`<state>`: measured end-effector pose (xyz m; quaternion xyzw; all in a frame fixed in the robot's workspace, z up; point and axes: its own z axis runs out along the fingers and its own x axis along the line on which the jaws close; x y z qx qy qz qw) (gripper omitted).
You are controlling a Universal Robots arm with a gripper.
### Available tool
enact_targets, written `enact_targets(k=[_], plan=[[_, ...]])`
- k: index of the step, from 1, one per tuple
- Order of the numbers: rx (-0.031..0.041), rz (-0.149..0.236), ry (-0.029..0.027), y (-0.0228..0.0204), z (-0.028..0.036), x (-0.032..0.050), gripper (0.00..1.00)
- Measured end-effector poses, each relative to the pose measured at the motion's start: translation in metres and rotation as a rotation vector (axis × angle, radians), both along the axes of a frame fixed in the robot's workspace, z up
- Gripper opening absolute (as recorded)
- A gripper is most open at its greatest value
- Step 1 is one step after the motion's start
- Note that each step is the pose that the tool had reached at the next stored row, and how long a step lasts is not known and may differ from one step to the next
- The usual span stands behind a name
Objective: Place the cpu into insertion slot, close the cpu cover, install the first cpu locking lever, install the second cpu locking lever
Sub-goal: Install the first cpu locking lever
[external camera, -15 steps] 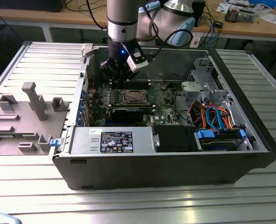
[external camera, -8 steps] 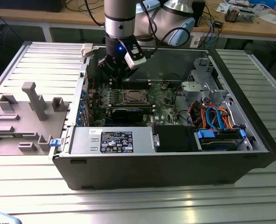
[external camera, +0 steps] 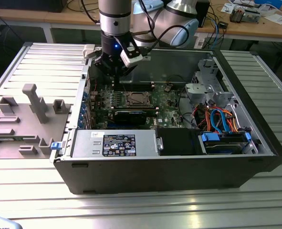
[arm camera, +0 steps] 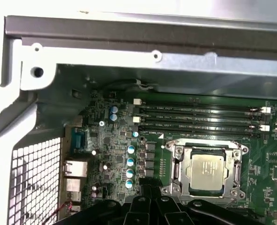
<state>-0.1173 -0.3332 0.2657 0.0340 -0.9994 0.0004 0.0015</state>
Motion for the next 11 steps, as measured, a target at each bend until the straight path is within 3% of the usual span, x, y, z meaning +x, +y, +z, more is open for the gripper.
enact_targets(k=[6, 11], plan=[[0.0020, 0.000, 0.0001, 0.0159, 0.0000, -0.0007, 0.11], [0.0103, 0.000, 0.0001, 0.0246, -0.0004, -0.0008, 0.11]])
